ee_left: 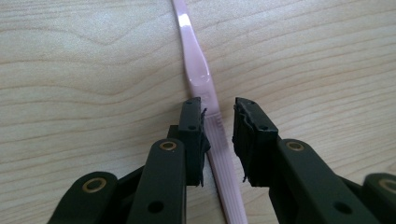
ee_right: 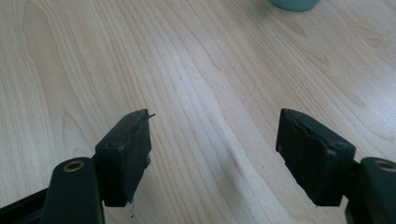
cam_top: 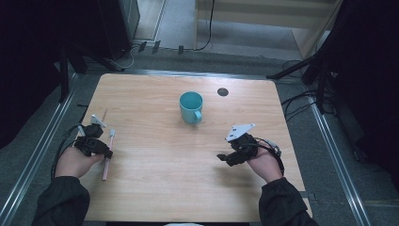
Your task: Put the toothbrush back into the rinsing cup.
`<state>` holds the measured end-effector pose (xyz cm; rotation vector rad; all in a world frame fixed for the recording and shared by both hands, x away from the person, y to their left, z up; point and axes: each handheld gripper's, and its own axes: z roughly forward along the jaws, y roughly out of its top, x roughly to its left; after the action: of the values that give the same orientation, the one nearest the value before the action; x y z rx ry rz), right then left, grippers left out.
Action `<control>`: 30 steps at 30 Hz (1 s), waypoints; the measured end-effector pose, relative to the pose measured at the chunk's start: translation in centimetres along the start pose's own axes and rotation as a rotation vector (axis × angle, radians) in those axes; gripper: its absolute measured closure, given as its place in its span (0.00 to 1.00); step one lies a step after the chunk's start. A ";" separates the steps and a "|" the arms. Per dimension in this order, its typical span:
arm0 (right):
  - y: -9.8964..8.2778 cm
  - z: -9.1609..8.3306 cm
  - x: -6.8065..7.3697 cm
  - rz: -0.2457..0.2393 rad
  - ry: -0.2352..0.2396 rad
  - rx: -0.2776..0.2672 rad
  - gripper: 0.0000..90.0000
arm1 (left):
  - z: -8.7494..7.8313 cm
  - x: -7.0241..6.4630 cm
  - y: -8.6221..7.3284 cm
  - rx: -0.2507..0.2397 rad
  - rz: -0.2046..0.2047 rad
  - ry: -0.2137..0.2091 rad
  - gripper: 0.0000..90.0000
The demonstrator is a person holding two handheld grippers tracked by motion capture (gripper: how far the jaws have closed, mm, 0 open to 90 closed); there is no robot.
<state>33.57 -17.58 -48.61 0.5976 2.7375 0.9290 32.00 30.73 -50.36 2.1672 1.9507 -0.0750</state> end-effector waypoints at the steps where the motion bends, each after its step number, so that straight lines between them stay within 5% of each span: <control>1: 0.0 0.1 0.0 -0.003 -0.001 0.000 0.29 | 0.1 0.0 0.0 -0.001 0.002 0.005 0.81; 12: 0.0 0.1 0.1 -0.003 0.000 0.007 0.29 | 0.6 -1.0 0.2 0.024 0.043 0.088 0.88; 30: 0.1 0.1 0.1 -0.014 -0.001 -0.002 0.29 | 0.6 -0.3 0.5 0.033 0.055 0.035 0.94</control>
<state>33.56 -17.41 -48.69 0.5778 2.7359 0.9276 32.57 30.31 -50.80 2.2570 1.9197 -0.0607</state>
